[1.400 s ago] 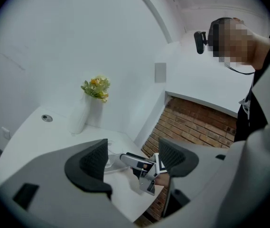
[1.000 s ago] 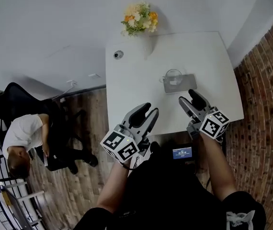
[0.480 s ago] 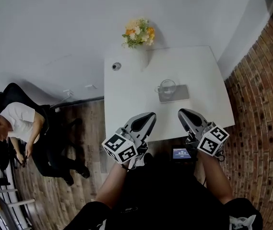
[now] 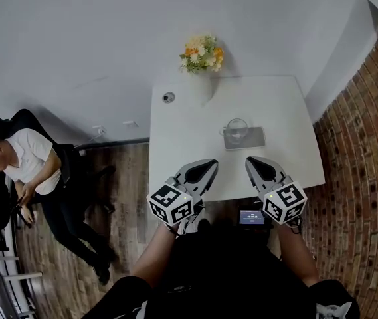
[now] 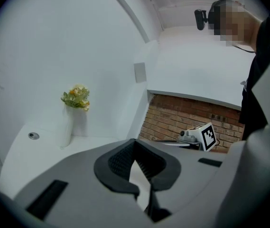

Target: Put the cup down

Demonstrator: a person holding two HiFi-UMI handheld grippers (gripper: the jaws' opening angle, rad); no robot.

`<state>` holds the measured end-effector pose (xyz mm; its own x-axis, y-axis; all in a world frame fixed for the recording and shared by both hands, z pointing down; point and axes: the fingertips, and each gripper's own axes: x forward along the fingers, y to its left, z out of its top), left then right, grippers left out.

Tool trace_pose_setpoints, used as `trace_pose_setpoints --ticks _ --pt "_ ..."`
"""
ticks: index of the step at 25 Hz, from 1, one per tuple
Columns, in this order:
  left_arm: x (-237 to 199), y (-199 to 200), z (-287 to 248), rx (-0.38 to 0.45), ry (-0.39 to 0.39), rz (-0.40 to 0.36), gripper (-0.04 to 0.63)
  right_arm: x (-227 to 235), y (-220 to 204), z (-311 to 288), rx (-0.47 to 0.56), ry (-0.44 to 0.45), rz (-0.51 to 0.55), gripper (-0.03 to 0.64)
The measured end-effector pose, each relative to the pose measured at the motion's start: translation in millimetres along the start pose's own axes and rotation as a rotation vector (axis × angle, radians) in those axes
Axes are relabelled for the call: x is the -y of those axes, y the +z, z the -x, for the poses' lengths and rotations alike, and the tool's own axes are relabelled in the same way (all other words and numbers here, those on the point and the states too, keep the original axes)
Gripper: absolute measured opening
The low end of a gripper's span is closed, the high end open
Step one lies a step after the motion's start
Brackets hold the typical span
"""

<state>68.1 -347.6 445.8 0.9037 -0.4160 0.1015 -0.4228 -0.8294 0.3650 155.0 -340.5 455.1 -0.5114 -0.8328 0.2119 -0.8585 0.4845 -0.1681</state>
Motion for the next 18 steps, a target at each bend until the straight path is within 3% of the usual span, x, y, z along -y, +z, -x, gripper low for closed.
trace_pose_setpoints --ticks 8,18 --pt "2.8 -1.8 0.2 -0.007 -0.004 0.007 0.008 5.8 2.8 0.3 0.001 -0.037 0.012 0.015" --pt "13.7 -8.3 0.0 -0.015 -0.013 0.015 0.008 13.6 -1.9 10.9 0.010 -0.064 -0.048 0.015"
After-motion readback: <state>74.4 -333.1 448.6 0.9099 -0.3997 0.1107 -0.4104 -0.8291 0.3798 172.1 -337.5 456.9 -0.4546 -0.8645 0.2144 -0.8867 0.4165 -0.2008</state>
